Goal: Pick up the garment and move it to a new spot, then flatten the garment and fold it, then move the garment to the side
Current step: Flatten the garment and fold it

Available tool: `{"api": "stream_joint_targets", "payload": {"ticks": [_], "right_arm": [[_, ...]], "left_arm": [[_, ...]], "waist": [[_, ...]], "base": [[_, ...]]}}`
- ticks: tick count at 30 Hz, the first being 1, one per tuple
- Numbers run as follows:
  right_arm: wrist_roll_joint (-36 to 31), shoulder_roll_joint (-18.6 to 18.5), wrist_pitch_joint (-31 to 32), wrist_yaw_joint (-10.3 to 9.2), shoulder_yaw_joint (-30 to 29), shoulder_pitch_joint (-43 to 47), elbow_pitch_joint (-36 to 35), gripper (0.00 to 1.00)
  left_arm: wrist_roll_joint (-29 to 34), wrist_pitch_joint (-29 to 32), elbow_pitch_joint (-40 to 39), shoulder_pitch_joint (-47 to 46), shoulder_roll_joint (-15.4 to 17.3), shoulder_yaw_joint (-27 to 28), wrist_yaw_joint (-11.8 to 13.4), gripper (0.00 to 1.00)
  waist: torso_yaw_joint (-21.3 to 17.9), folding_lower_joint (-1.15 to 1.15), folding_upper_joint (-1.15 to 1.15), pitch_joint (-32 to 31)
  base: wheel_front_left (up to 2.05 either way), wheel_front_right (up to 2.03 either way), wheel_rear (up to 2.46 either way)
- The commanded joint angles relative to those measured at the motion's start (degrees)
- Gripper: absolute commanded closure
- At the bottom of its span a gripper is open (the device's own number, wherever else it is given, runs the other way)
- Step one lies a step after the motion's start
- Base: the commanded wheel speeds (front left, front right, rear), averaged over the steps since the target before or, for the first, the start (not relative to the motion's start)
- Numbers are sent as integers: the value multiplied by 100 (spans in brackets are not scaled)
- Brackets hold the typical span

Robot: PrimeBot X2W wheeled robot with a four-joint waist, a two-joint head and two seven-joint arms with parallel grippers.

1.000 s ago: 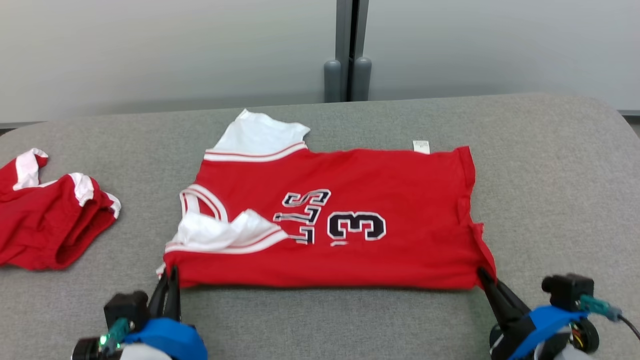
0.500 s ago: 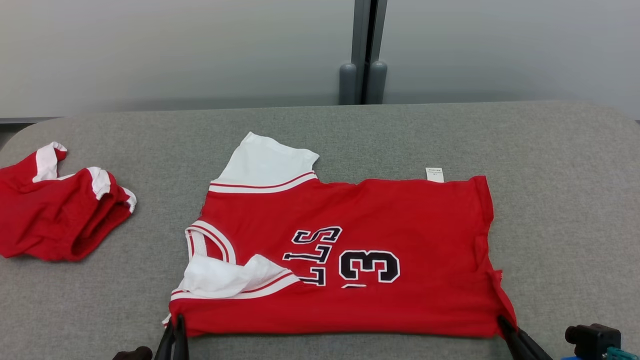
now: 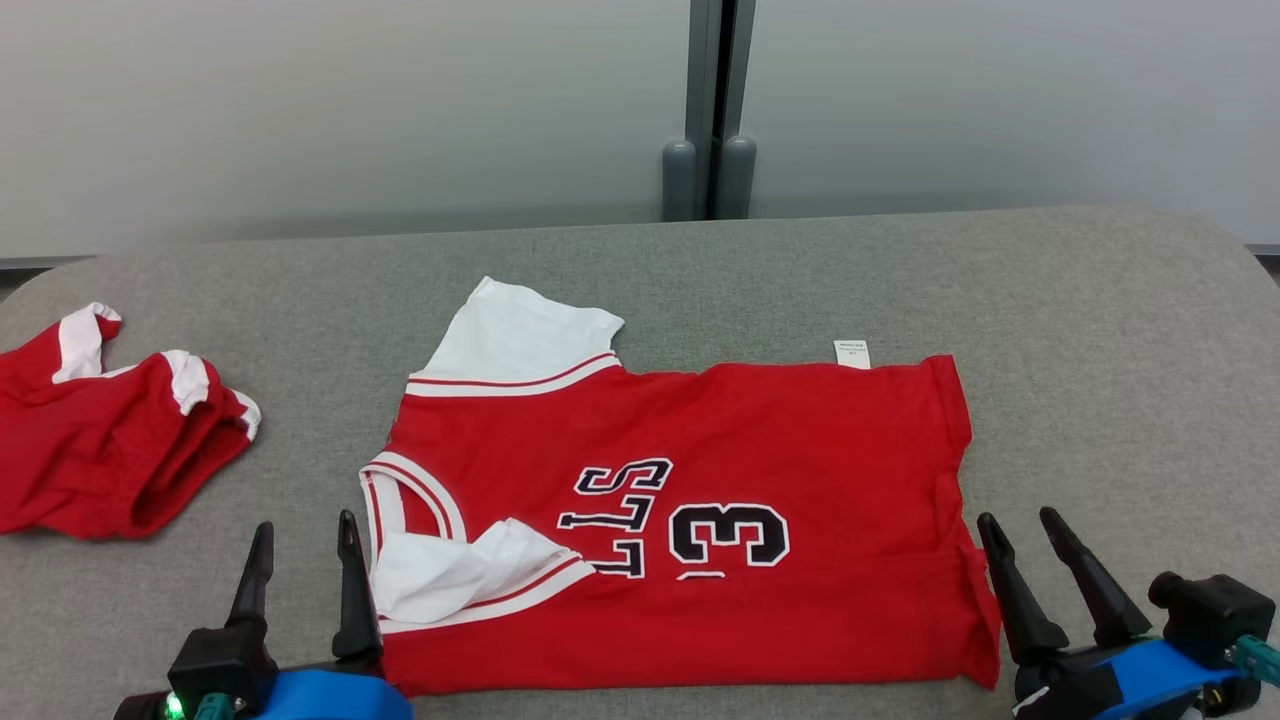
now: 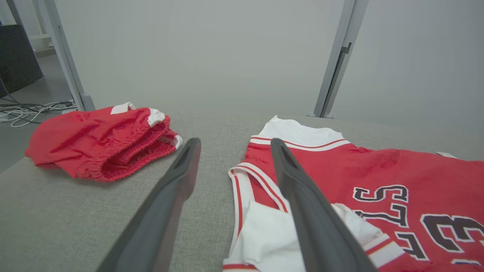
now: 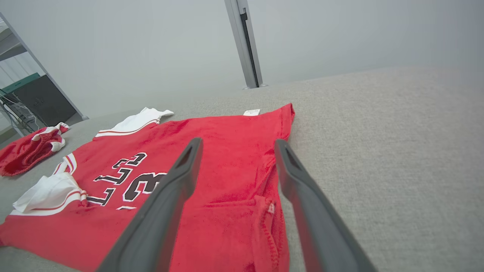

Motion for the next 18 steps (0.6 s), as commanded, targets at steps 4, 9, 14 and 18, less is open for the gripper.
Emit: {"api": "stream_joint_targets", "payload": {"ticks": [4,9,14,18], "right_arm": [[-371,162,-130,1,-250,-199,-140,0],[-637,292,-172,1,-530,-237,-226,0],[-857,428,-181,1,-647,-248,-202,0],[-1047,558,-184,1,-704,-253,-157,0]], "left_arm": [[349,-29,-305,-189,-17,259,-8,0],[697,-31,-381,-225,56,446,-32,0],[857,-32,-269,-278,77,608,-95,0],[861,-31,-56,-322,65,686,-169,0]], "waist": [[-38,0,0,-1],[-48,0,0,10],[-44,0,0,14],[-31,0,0,-9]], "base": [[0,0,0],[0,0,0],[0,0,0],[0,0,0]]}}
